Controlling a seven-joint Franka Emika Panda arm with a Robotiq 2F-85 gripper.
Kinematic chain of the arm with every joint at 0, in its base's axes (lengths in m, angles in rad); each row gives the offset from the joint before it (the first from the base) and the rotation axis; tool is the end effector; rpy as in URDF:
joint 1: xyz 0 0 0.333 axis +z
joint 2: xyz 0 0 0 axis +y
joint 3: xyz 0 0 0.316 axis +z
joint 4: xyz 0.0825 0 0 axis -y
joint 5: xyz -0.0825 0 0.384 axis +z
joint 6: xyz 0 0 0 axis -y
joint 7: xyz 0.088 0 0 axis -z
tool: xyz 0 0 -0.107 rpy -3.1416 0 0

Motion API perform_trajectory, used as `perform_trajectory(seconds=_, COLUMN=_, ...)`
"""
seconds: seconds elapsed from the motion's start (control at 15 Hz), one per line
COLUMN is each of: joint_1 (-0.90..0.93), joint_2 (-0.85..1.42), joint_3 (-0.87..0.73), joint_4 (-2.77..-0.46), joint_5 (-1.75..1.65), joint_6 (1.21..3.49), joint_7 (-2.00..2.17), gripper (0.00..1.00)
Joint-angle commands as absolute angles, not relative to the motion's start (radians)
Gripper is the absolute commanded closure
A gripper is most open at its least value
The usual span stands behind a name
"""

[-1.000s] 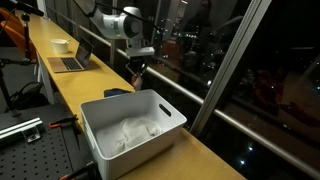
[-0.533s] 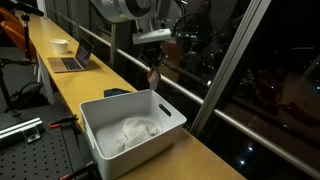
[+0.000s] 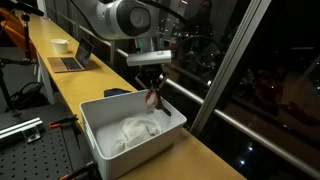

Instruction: Remove the items from the white basket, put them on the table and then put the items back in the white basket

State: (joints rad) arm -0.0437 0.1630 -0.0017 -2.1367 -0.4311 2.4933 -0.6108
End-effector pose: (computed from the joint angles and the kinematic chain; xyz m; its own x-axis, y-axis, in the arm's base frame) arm 0.5802 -0.0240 0.3487 0.6399 0.7657 -0.0659 0.7371 -0.5871 0.3346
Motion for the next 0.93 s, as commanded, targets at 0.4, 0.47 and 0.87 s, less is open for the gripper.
perform_trajectory(seconds=0.4, joint_1=0.004, joint_2=0.093, joint_3=0.017, joint_4=-2.181, joint_5=-0.465, joint_6=2.499, joint_7=-0.548, gripper=0.14)
perform_trajectory(seconds=0.47, joint_1=0.025, joint_2=0.092, joint_3=0.033, joint_4=-2.165, joint_5=-0.478, joint_6=2.484, joint_7=-0.539, gripper=0.06)
perform_trajectory(seconds=0.87, joint_1=0.151, joint_2=0.197, joint_3=0.149, joint_4=-2.017, joint_5=-0.469, joint_6=2.408, joint_7=-0.556, gripper=0.0)
